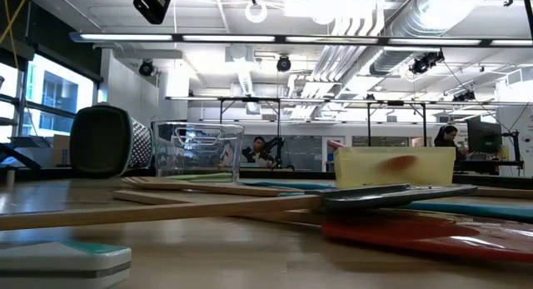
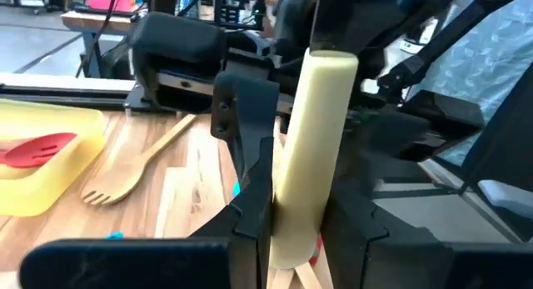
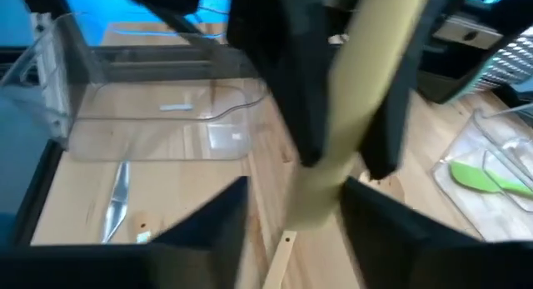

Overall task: Pick & Place Kitchen Items
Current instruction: Put the yellow table knife into the bottom transparent bin, then put the gray spatula into the top transparent bin

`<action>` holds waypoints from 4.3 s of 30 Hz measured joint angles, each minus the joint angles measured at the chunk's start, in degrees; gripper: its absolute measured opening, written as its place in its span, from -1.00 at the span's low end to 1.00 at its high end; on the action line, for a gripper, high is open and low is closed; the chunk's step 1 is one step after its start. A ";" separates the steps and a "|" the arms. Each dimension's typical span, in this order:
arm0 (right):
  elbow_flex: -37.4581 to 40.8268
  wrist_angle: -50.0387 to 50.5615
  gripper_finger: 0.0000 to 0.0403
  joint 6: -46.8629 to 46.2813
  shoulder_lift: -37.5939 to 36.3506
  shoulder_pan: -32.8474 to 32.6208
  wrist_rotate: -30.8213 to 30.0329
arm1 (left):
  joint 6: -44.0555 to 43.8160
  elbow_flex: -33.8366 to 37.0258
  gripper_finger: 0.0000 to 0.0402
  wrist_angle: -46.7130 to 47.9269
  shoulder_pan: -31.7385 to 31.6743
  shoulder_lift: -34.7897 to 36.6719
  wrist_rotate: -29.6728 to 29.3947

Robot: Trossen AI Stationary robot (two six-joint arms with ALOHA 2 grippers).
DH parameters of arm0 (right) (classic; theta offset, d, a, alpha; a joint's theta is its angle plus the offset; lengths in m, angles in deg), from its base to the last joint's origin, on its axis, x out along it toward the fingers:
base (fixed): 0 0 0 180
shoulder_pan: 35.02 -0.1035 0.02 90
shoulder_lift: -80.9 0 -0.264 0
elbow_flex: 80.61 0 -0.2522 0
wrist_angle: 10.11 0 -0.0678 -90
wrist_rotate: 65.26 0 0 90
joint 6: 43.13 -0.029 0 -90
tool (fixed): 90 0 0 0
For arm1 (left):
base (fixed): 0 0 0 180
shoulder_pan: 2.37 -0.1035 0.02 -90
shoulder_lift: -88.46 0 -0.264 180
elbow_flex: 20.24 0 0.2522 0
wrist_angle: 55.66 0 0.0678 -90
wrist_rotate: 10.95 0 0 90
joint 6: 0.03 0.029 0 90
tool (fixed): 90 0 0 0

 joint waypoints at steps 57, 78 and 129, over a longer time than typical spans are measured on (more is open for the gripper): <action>0.00 7.53 0.32 -2.52 0.00 -0.09 -5.90 | -115.00 -38.07 -0.66 91.03 49.77 -27.34 4.97; 0.00 6.85 0.32 1.84 0.00 3.02 -1.42 | -114.44 -38.05 0.05 87.39 49.65 -27.61 4.05; 0.00 32.52 0.32 -37.82 0.00 -3.85 37.51 | -31.27 -34.99 0.05 65.04 20.38 -27.93 -15.99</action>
